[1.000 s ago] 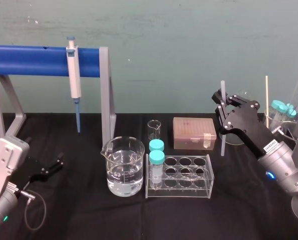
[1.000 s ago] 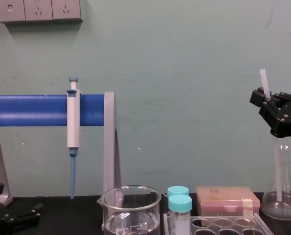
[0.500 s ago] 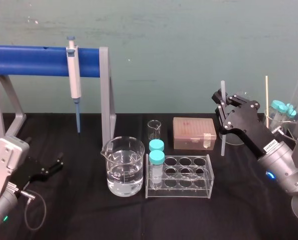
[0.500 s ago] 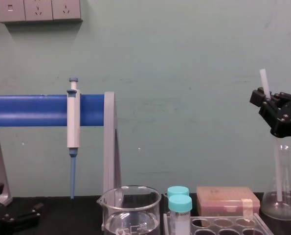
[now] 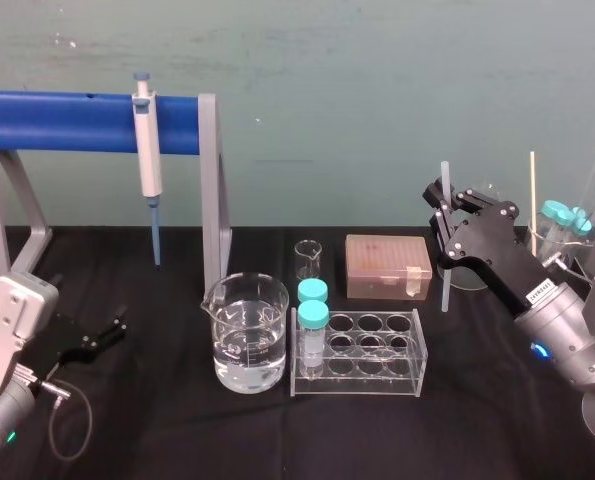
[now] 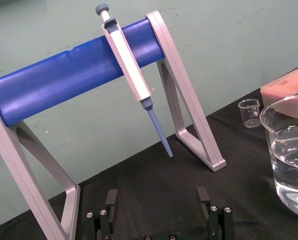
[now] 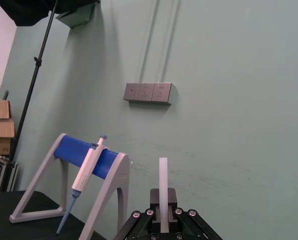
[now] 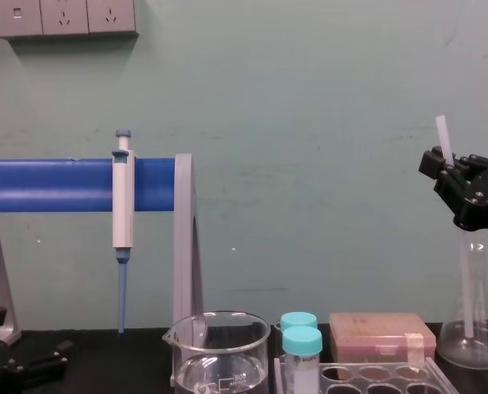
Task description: Pick up the stirring rod with one hand, then place it down.
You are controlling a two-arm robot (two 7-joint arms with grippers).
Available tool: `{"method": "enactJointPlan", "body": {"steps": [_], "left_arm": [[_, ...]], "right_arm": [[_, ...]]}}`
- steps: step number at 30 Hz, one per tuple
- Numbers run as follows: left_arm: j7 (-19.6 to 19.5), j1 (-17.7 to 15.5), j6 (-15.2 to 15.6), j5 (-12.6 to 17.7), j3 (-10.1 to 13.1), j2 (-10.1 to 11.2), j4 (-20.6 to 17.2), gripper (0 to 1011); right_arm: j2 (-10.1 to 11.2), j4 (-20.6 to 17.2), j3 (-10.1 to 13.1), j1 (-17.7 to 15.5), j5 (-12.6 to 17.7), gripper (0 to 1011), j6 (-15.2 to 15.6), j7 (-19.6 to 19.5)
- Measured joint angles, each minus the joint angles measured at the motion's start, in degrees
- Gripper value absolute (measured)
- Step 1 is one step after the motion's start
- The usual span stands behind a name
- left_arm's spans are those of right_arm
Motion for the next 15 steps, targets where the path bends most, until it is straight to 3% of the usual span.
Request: {"method": "enactJointPlan", "body": {"steps": [15], "left_arm": [[0.00,0.00,0.00,0.00,0.00,0.00,0.00,1000]], "right_arm": [[0.00,-0.01,0.00,0.00,0.00,77,0.00,0.00]]}}
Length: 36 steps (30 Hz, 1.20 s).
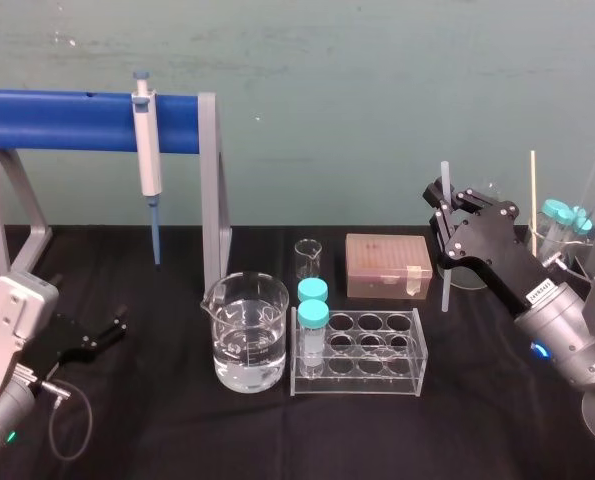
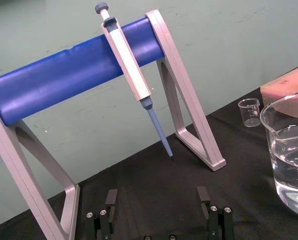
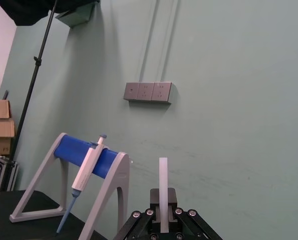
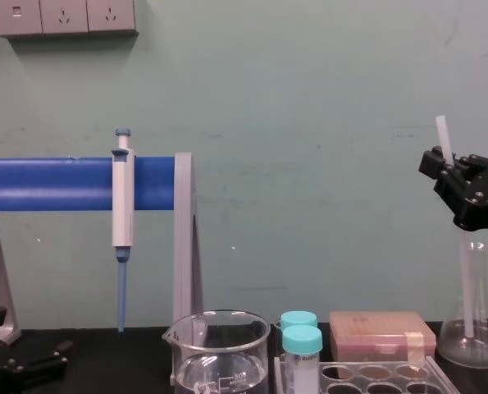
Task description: Pick up the stirring rod with one hand, then place it down.
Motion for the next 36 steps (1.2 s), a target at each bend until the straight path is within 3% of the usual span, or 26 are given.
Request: {"method": "enactJointPlan", "body": {"steps": [36], "left_arm": [[0.00,0.00,0.00,0.00,0.00,0.00,0.00,1000]], "right_arm": [[0.00,0.00,0.00,0.00,0.00,77,0.00,0.00]]}}
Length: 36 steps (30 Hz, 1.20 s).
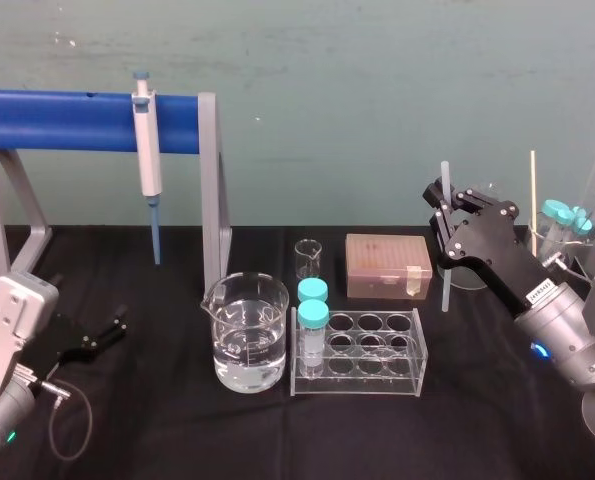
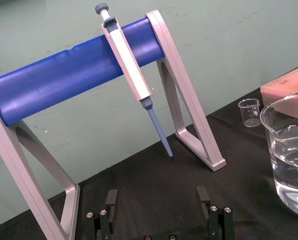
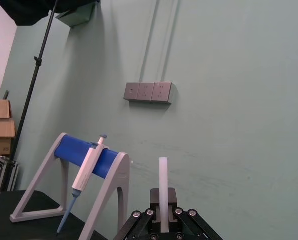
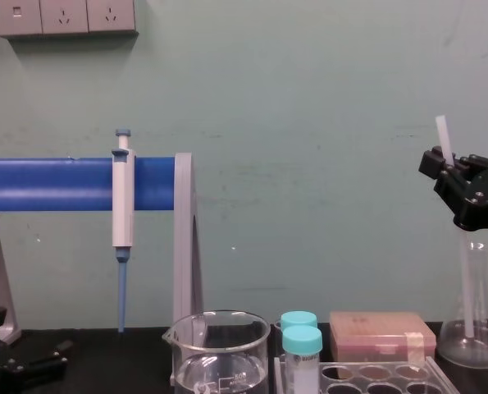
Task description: Pick up the stirring rod with one hand, then place it down.
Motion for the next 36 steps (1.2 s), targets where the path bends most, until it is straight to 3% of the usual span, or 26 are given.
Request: {"method": "enactJointPlan", "body": {"steps": [8,36], "left_arm": [[0.00,0.00,0.00,0.00,0.00,0.00,0.00,1000],[0.00,0.00,0.00,0.00,0.00,0.00,0.00,1000]], "right_arm": [[-0.14,1.54,-0.07,0.92,0.29,77,0.30,1.36],[-2.76,15.83,-3.10,10.42,6.07,77,-1.13,11.15]]}}
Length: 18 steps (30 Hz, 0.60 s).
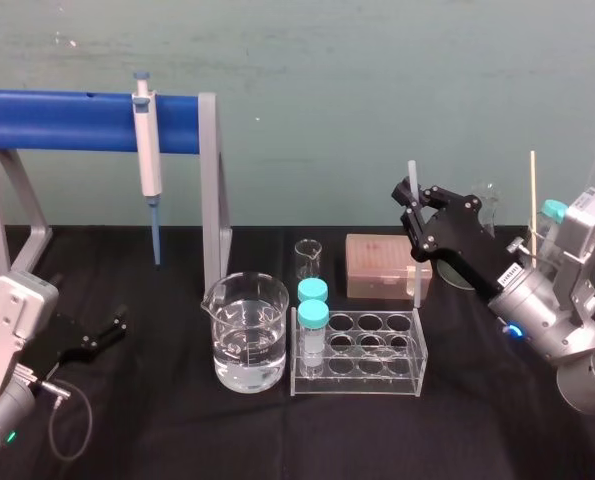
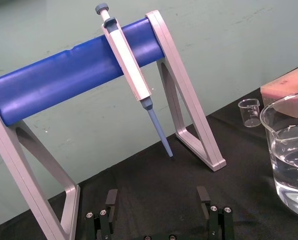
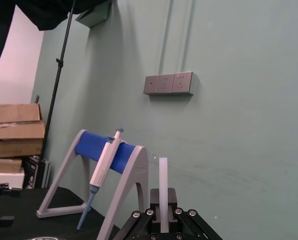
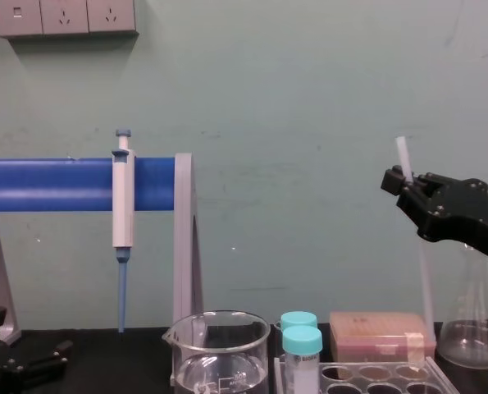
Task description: Pick up the stirring rod with one hand, then place it down.
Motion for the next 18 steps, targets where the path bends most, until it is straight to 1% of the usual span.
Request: {"method": "enactJointPlan", "body": {"steps": [3,9,10,18], "left_arm": [[0.00,0.00,0.00,0.00,0.00,0.00,0.00,1000],[0.00,0.00,0.00,0.00,0.00,0.00,0.00,1000],[0.00,0.00,0.00,0.00,0.00,0.00,0.00,1000],[0.00,0.00,0.00,0.00,0.00,0.00,0.00,1000]], "right_arm": [[-0.33,1.38,-0.22,0.77,0.66,77,0.29,0.88],[-1.34,5.67,-0.81,3.03,2.46,77,1.05,3.40],[-1.34,5.67,-0.81,3.03,2.46,77,1.05,3.40],[-2.49,10.13,-1.32,5.27,3.98,77,1.29,6.11]]}}
